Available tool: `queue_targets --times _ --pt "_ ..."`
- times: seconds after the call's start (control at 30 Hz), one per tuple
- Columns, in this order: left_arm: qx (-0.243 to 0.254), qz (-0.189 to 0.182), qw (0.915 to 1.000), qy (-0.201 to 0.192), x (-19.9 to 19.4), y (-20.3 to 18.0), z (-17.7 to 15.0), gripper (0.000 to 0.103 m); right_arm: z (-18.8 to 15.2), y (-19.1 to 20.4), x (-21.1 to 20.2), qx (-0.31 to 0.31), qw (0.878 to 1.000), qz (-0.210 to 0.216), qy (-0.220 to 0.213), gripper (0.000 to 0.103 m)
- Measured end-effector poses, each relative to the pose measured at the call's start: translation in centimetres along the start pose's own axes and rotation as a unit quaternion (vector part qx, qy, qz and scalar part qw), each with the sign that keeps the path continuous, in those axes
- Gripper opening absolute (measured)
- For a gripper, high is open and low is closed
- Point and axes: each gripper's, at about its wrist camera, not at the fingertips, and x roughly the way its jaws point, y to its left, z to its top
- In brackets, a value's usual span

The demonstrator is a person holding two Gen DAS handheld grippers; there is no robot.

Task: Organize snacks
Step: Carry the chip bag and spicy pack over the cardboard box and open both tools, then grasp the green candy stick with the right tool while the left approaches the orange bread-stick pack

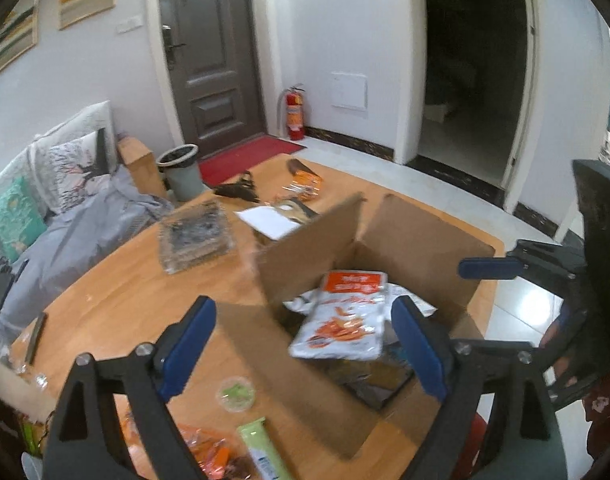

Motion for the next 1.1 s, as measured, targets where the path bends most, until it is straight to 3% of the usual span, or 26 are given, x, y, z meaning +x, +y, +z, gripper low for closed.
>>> queue_targets --times 0.1,0.2,0.33,0.57,0.7,0.83,0.9,0.97,1.1 --pt "-0.025 0.038 0.9988 -0.017 -2.3 2.1 -0.9 0.099 0.6 2.0 -0.8 -0.017 1.0 0.015 -0.013 0.08" --pt "-0.052 0.063 0.9963 -0.026 -4.4 4.5 -2.6 0.099 1.0 5.1 -1.4 -0.055 0.998 0.026 -0.033 0.08" --pt "-0.078 0.123 0.9891 -0.021 -6.6 7.8 -5.8 0.099 1.1 9.5 -1.3 -0.094 0.992 0.069 -0.039 0.08" --pt "-0.136 0.167 0.9765 0.01 -7.0 12.3 -13.1 0.099 -1.6 18.2 1.1 -0.154 0.98 0.12 -0.025 0.08" --pt "-0.177 0.157 0.971 0.035 -5.5 13.7 -17.5 0.099 -4.3 21.3 3.7 -0.165 0.978 0.13 0.001 0.079" --pt "-0.204 0.147 0.966 0.059 -3.6 14.2 -20.5 0.099 -6.8 21.4 7.7 -0.119 0.985 0.12 0.045 0.079" --pt "-0.214 0.139 0.9645 0.07 -2.6 14.4 -21.5 0.099 -8.0 20.4 10.2 -0.092 0.989 0.098 0.068 0.078" --pt "-0.217 0.134 0.9639 0.077 -1.7 14.1 -22.0 0.099 -9.0 19.8 12.5 -0.08 0.99 0.07 0.09 0.07" --pt "-0.222 0.123 0.9632 0.089 0.0 13.8 -22.3 0.099 -10.4 19.2 15.6 -0.099 0.989 0.026 0.108 0.06"
